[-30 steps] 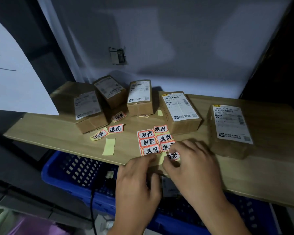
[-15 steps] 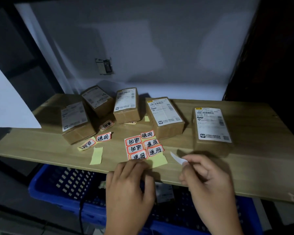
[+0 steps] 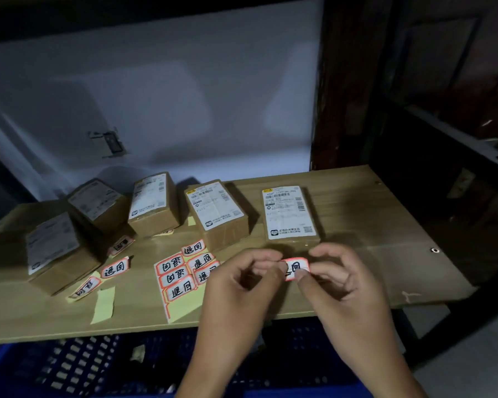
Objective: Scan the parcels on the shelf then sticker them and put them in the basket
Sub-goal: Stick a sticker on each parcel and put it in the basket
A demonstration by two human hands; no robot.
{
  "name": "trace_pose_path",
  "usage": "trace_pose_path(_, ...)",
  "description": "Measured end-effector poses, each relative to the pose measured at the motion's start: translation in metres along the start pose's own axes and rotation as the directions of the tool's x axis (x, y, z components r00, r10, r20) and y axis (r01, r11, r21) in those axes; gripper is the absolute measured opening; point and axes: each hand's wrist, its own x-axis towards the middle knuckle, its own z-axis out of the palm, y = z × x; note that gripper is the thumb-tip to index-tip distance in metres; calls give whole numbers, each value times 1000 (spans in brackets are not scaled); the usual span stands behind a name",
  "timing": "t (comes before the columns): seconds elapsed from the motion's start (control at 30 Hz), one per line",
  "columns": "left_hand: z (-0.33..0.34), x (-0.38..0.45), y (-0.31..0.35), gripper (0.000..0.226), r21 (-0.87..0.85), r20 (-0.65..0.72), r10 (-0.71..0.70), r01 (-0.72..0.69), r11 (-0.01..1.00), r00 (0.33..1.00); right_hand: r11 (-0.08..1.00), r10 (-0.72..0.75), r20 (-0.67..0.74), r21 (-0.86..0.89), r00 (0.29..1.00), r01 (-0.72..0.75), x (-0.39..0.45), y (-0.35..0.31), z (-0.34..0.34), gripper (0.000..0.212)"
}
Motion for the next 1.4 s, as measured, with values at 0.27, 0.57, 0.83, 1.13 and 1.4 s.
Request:
trace_pose_path(0.27,6,18,-3,8,327,64,237,-245,913,969,938,-204,-18,-291,979,190,23,4,-19,7)
trace_pose_path(0.57,7,43,-24,12,549,131,379,-385,742,916,848,-352,-31,-433,935,305,47,27,-6,16)
trace_pose_path(0.83,6,50,-27,25,597,144,385,-391,701,912,901,-271,-115,-379,956,210,55,32,-1,24)
trace_pose_path(1.13,-5,52,-36,41,411,131,291,-319,854,948,997,26,17,-76,1000,-25,54,23,-17,55)
trace_pose_path(1.4,-4,30,-23,47,265,52,241,-246,932,969,987,-13,-1,-161,1000,13,37,1,-23,40)
